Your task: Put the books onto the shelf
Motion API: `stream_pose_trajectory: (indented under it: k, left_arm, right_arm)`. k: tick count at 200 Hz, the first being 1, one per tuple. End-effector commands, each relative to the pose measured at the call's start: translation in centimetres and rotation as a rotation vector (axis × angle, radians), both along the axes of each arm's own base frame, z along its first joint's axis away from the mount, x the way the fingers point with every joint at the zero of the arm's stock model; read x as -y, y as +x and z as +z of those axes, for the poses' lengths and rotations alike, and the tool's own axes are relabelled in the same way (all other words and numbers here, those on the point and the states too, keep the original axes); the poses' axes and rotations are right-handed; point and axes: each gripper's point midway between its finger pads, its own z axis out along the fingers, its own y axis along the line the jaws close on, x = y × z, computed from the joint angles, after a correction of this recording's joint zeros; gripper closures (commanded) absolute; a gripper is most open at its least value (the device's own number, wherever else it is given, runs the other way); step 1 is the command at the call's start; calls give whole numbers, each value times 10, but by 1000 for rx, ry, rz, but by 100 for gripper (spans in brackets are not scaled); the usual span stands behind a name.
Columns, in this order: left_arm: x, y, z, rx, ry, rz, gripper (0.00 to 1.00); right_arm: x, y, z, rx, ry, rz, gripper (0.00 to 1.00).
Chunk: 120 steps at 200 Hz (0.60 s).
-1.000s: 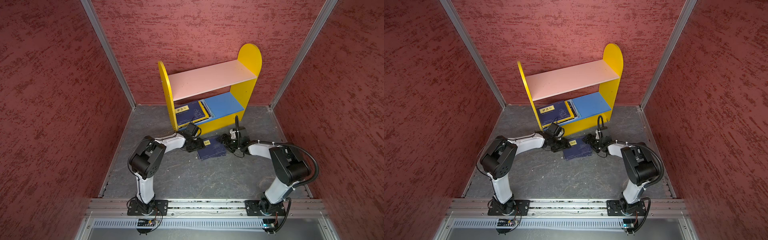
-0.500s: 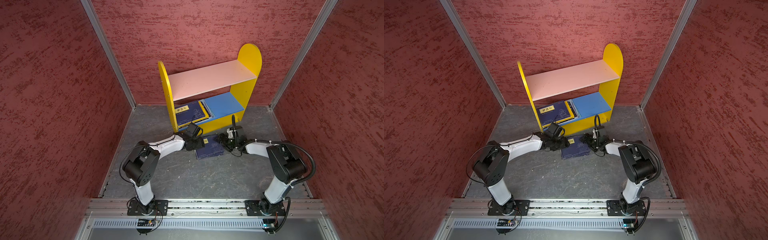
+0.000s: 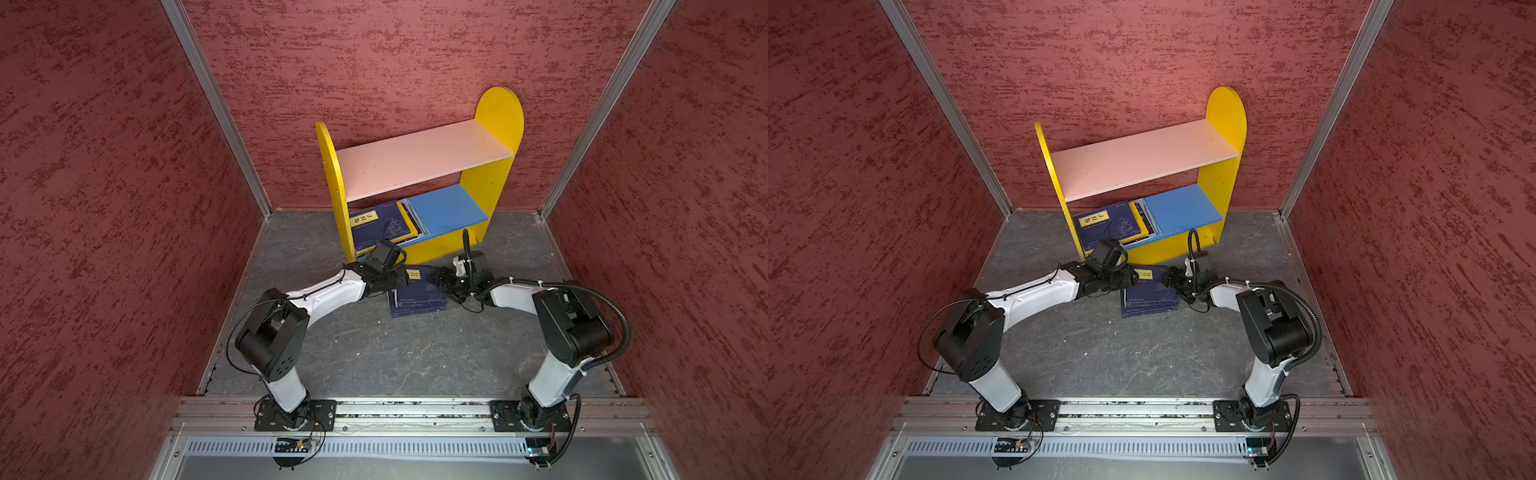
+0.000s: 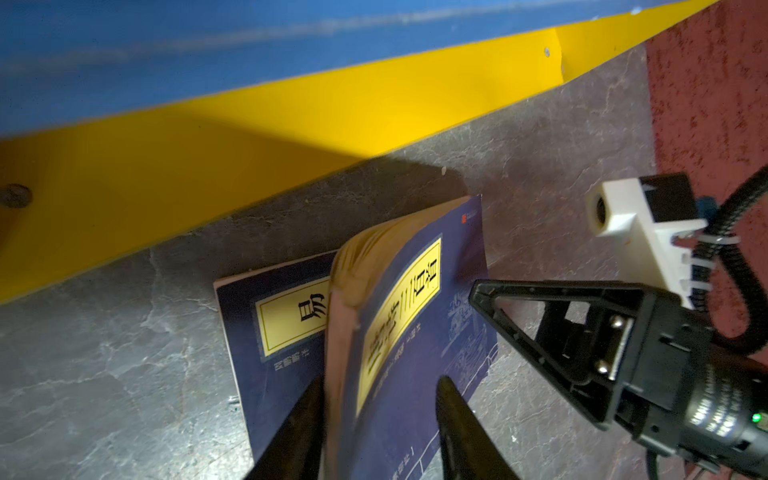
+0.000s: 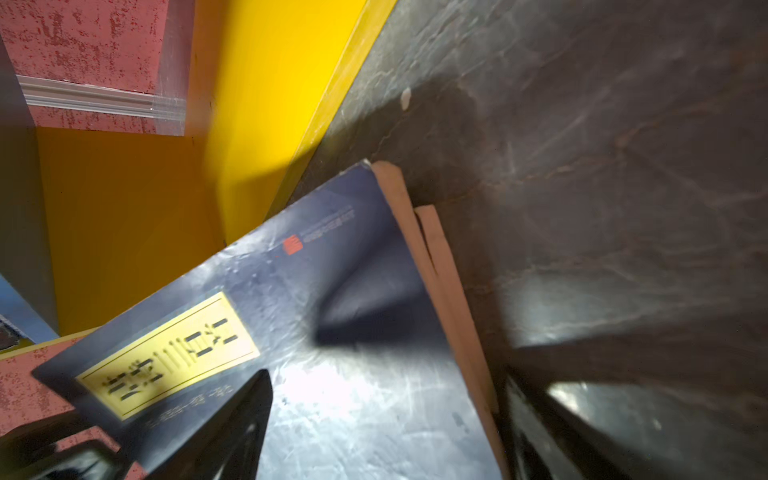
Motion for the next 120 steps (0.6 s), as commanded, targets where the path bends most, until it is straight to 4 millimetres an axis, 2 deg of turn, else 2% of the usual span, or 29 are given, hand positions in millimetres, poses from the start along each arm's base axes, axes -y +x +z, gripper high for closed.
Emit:
stream_pose_trajectory:
  k: [1, 47, 77, 108, 120]
  left_arm:
    - [11, 2, 31, 90, -64, -24, 60]
    - [10, -1, 48, 132, -88, -27, 78]
    - [9, -2, 47, 126, -73, -31, 90]
    - [10, -4, 43, 114, -68, -44, 92]
    - [12, -5, 39, 101, -68, -53, 87]
  right_arm:
    - [-17, 9, 26, 59, 68, 37, 15]
    - [-24, 15, 39, 81, 125, 33, 15]
    - [-25, 18, 49, 102, 155, 23, 15]
    - [-24, 17, 57, 116, 164, 14, 15]
    - [-22, 17, 59, 122, 164, 11, 15]
